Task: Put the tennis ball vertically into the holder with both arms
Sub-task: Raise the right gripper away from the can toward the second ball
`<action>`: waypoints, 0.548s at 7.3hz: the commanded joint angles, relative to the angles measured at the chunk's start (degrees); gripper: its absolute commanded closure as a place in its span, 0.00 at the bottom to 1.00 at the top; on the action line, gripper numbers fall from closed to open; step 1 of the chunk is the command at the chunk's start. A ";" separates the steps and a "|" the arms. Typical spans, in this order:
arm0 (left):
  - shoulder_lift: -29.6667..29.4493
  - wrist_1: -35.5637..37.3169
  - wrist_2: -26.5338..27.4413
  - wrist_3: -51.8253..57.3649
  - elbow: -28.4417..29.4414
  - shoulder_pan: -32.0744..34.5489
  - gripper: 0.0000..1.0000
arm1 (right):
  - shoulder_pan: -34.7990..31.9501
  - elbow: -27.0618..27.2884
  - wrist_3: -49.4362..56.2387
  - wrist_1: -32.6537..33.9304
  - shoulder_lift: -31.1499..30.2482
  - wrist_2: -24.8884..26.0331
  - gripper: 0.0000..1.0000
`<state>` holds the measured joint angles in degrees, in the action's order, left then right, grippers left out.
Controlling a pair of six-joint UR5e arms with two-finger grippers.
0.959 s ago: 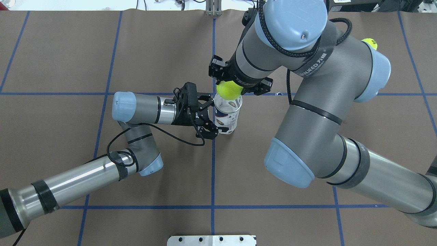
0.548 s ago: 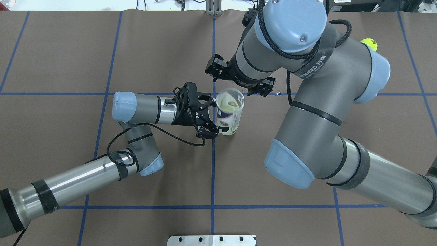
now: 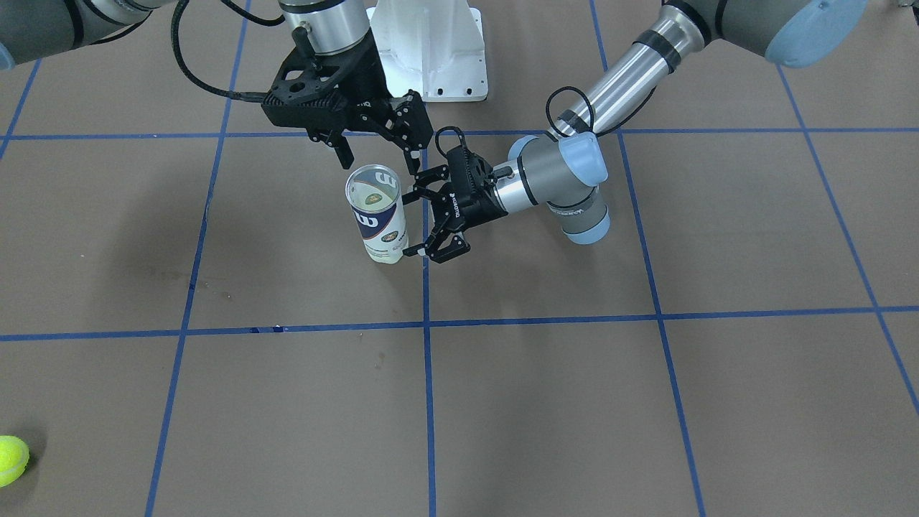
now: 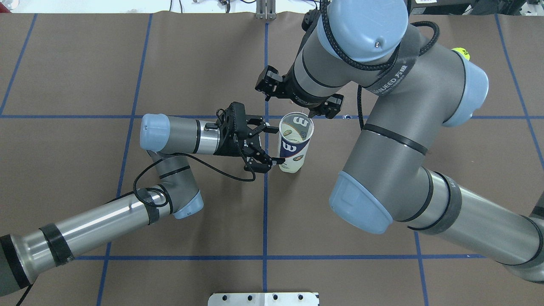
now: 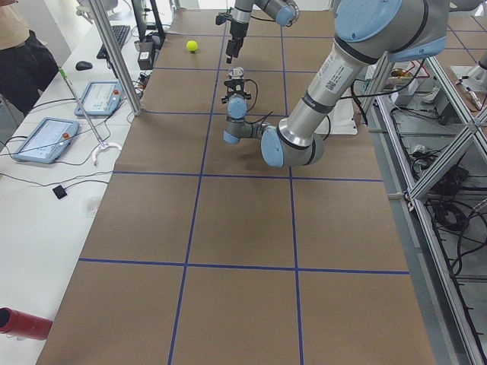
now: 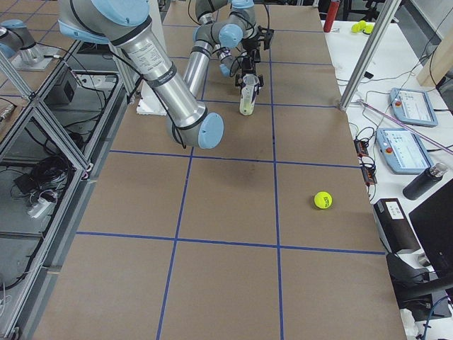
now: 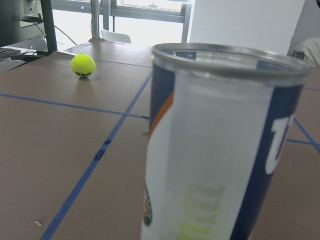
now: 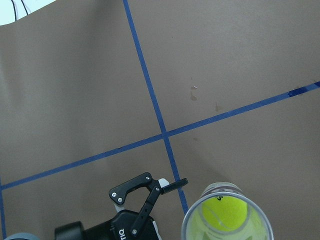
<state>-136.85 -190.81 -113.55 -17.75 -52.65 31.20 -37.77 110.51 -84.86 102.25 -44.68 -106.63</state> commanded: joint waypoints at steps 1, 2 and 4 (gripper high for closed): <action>0.00 0.00 0.00 0.00 0.09 0.00 0.05 | -2.12 1.97 3.63 5.29 -0.14 -0.51 0.01; 0.00 0.00 0.00 0.00 0.09 0.00 0.05 | -2.65 3.46 3.91 8.19 -0.31 -0.60 0.01; 0.17 0.00 0.00 -0.17 0.09 0.00 0.04 | -4.14 7.42 7.84 15.22 -0.58 -0.86 0.01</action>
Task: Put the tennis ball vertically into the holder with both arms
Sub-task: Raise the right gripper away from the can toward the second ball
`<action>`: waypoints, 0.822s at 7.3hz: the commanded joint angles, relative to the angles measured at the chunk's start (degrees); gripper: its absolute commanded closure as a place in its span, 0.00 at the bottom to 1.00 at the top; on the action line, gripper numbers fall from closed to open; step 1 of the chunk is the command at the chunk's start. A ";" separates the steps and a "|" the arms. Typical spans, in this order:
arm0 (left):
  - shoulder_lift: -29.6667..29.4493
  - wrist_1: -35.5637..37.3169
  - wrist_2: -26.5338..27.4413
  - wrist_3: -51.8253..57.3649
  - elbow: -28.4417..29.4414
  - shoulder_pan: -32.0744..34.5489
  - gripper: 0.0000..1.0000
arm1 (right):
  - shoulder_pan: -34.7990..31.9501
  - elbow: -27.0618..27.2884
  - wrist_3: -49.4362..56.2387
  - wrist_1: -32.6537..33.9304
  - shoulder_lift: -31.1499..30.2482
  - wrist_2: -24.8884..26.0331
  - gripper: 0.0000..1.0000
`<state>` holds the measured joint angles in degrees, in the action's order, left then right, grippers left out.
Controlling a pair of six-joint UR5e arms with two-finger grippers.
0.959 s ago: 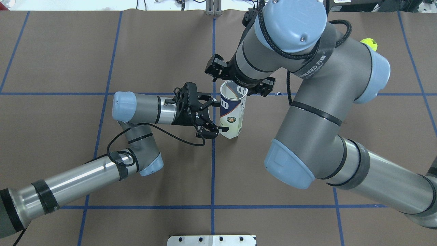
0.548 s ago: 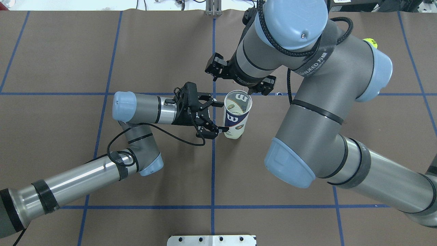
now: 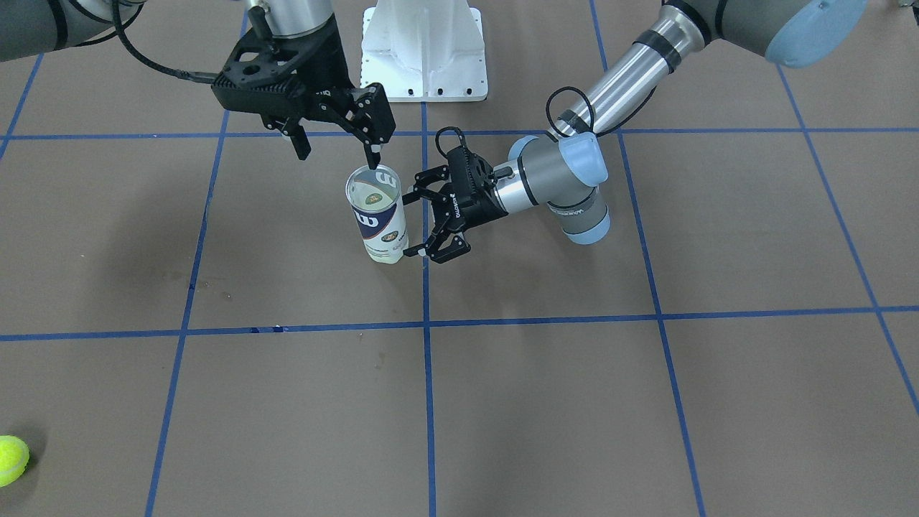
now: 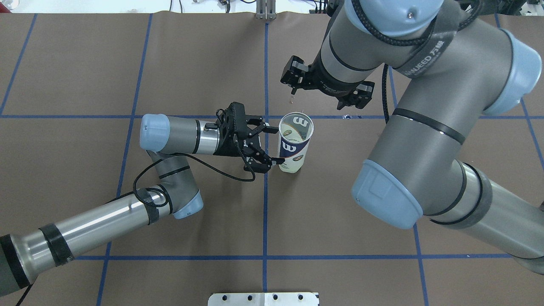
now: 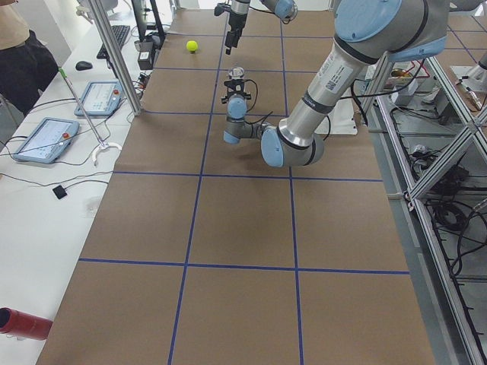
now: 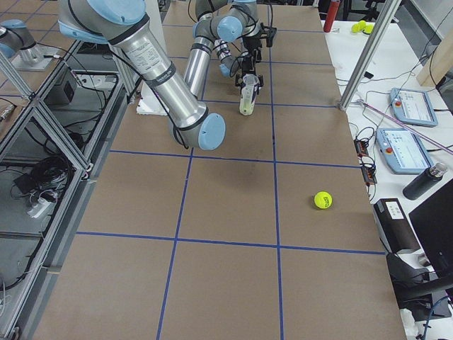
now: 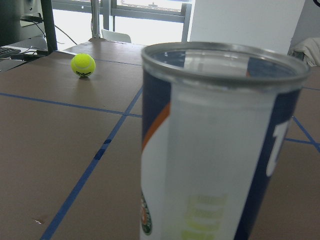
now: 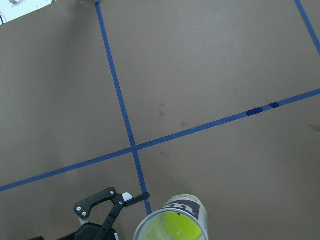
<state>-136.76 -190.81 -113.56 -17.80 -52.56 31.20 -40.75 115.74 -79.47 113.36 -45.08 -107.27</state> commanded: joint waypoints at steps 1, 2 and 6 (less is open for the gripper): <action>0.09 0.00 -0.09 -0.22 0.00 -0.44 0.03 | -3.96 2.29 5.00 5.10 -0.71 -2.66 0.01; 0.01 0.00 -0.09 -0.05 0.00 -1.22 0.03 | -6.34 3.51 7.55 5.20 -2.63 -4.77 0.01; -0.43 0.00 0.00 -0.13 0.00 -2.11 0.02 | -15.11 3.18 29.66 4.50 -12.20 -7.32 0.01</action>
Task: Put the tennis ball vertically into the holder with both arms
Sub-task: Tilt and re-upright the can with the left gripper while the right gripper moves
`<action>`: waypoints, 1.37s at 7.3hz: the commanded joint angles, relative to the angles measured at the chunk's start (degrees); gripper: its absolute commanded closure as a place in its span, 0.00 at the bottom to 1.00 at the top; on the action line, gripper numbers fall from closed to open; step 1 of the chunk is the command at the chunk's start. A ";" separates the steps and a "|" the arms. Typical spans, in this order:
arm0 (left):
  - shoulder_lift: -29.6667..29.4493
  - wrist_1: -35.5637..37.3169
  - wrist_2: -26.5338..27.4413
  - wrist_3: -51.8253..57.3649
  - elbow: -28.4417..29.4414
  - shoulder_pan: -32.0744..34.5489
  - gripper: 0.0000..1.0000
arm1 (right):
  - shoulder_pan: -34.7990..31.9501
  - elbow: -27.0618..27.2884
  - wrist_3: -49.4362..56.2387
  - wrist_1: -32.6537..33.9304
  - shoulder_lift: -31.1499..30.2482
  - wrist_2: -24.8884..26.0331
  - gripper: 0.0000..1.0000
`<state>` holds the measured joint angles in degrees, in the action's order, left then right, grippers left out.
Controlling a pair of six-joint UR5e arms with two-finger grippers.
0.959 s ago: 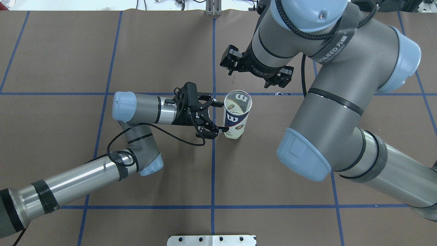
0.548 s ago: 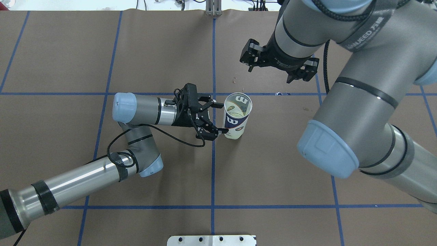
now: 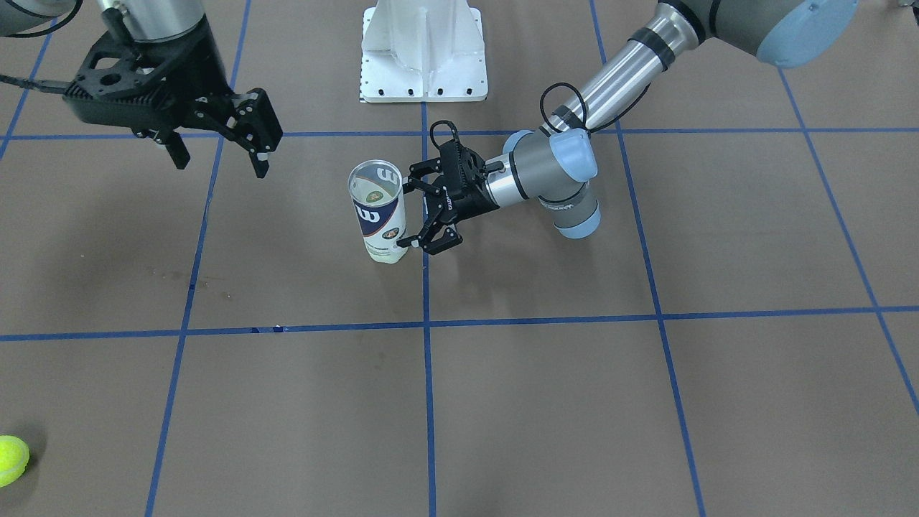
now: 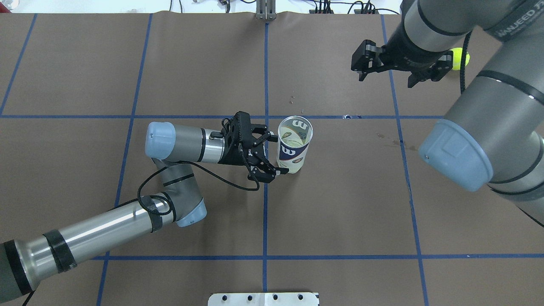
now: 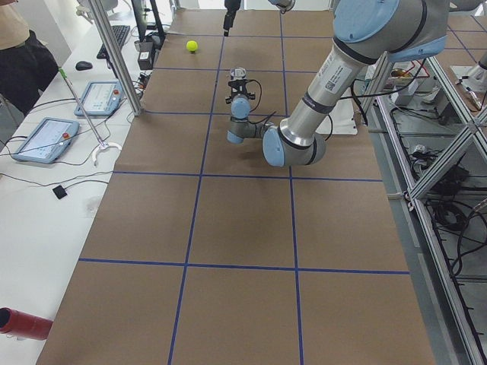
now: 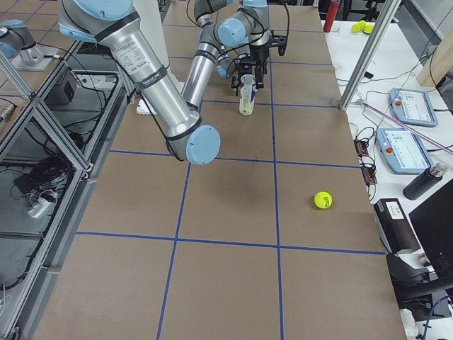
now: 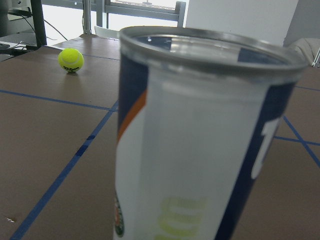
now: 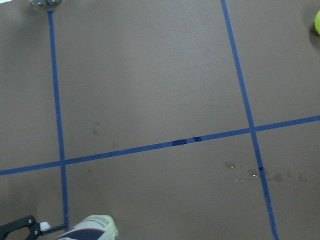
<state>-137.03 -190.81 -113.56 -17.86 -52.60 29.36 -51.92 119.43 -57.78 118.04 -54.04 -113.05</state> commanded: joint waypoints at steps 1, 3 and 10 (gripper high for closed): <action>-0.34 0.00 0.96 -0.16 -0.04 -0.62 0.02 | -8.33 -2.34 14.47 -0.18 -5.09 -4.17 0.01; -0.78 0.00 2.72 -0.16 -0.04 -2.03 0.02 | -15.02 -10.22 23.81 -10.48 -9.74 -7.87 0.01; -0.96 0.09 2.82 -0.33 -0.04 -1.59 0.03 | -17.69 -23.45 25.26 -24.35 -9.85 -7.89 0.01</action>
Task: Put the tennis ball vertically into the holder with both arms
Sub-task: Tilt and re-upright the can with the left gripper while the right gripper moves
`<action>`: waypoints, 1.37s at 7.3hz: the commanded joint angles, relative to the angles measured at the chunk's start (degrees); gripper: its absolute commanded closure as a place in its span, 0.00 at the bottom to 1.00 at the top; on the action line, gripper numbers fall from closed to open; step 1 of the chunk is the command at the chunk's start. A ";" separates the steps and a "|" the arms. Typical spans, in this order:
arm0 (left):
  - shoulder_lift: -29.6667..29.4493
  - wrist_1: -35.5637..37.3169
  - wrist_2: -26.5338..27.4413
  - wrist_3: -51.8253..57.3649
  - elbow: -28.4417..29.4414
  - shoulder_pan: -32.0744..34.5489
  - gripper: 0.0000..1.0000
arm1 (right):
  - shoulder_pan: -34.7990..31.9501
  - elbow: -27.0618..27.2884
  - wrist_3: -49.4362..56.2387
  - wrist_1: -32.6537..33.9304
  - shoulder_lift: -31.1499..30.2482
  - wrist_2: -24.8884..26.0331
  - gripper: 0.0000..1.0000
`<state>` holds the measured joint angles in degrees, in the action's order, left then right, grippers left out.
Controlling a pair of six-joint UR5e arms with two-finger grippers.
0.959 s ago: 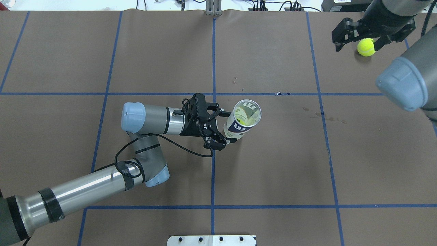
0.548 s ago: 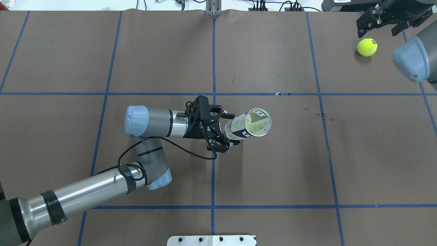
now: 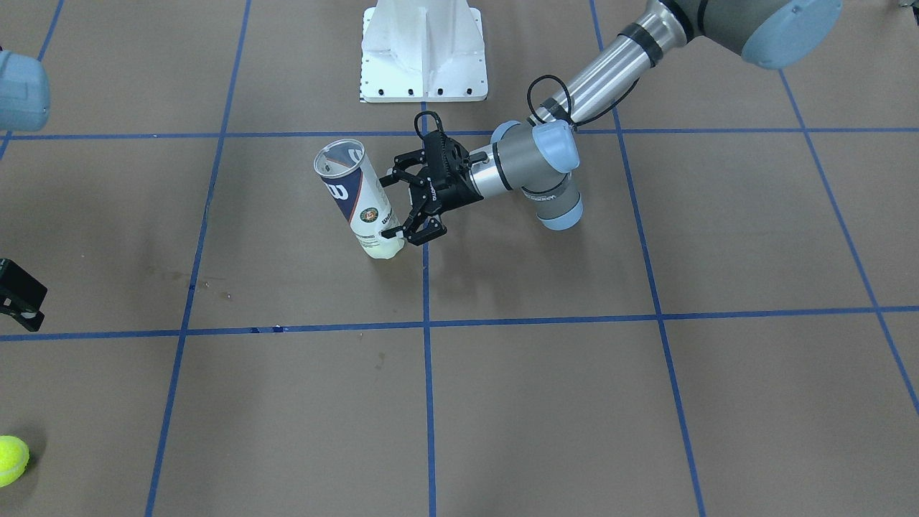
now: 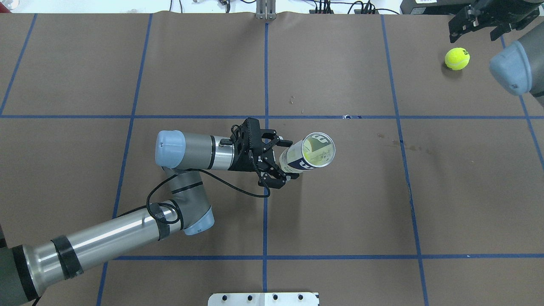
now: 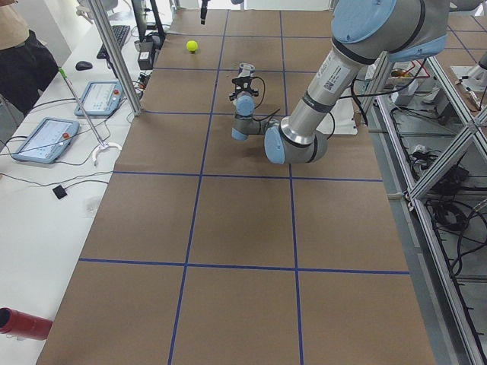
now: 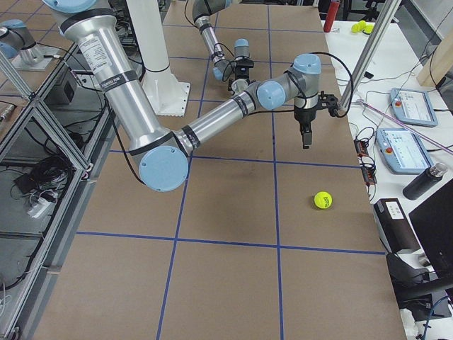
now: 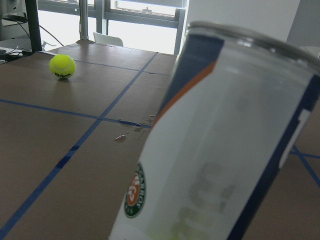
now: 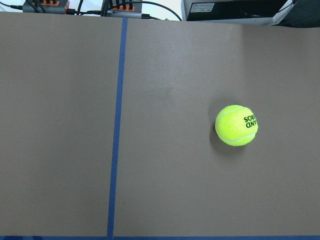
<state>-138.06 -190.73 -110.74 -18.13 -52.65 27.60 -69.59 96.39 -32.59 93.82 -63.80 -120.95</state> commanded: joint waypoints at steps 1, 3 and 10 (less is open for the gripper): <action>0.07 0.00 0.00 -0.15 0.00 0.35 0.03 | -0.11 -0.93 1.21 -0.13 -0.44 0.01 0.01; 0.07 0.00 0.00 -0.24 0.00 1.05 0.03 | -0.20 -1.29 2.53 -0.22 -1.06 0.01 0.01; 0.34 0.00 0.00 -0.15 0.09 1.40 0.03 | -4.94 -18.38 11.93 -20.15 -7.22 -3.32 0.01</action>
<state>-137.73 -190.72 -110.76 -18.29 -52.56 29.03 -73.59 83.59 -22.27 77.37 -71.51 -123.42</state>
